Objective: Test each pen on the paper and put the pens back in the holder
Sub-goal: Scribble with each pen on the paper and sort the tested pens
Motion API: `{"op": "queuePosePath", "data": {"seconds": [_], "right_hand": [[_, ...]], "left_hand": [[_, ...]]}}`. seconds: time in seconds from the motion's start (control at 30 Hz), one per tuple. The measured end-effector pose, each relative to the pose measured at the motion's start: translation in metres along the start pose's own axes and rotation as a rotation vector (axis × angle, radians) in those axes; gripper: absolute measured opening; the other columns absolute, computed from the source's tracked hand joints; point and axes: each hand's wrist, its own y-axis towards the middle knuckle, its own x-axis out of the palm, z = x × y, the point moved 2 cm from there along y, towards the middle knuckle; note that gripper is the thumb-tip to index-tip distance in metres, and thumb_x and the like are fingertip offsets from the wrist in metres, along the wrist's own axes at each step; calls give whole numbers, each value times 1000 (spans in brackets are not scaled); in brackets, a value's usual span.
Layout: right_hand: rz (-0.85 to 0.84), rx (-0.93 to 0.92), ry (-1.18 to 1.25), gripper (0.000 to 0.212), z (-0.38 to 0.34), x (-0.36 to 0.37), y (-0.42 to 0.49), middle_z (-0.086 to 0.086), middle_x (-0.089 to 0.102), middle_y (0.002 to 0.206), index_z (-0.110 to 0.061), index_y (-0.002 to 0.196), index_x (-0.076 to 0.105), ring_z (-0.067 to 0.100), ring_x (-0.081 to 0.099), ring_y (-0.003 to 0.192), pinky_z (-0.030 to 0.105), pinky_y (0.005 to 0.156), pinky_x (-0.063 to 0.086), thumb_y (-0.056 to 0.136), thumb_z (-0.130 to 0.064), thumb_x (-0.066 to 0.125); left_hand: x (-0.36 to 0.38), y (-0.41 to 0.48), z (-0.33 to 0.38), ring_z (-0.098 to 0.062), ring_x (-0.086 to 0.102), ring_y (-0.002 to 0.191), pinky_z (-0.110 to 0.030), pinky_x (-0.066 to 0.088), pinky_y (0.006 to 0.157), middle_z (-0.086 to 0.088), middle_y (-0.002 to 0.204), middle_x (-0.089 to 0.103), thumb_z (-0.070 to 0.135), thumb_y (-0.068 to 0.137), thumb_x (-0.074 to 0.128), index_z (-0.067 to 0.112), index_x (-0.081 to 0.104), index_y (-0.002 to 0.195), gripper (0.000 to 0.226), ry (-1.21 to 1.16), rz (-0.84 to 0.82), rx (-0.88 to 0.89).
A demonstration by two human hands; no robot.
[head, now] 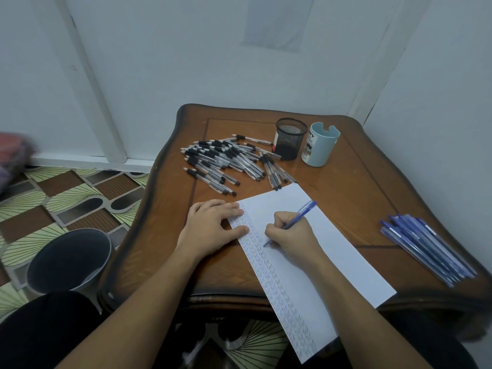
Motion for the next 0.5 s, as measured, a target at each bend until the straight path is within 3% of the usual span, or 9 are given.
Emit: {"op": "queuePosePath", "data": {"seconds": [0.07,0.2,0.5], "right_hand": [[7,4,26,51,0,0,0,-5,42,51,-27,44,46,25,58,64,29,56,48,85,-4,67],[17,4,7,50,0,1,-1,-9,43,50,-28,45,47,8,55,58,26,57,46,86,-8,68],[0,-3,-11,50,0,0,-2,-9,40,49,-27,45,47,10,50,57,27,55,44,85,-5,67]], "left_hand": [[0,0,0,0,32,132,-34,12,109,26,139,47,68,81,55,45,57,127,51,2,-4,1],[0,-1,0,0,32,132,-34,13,109,26,138,47,67,81,56,44,58,126,50,-10,4,1],[0,-1,0,0,32,132,-35,12,110,26,139,47,68,81,55,44,57,126,51,-13,1,3]]}}
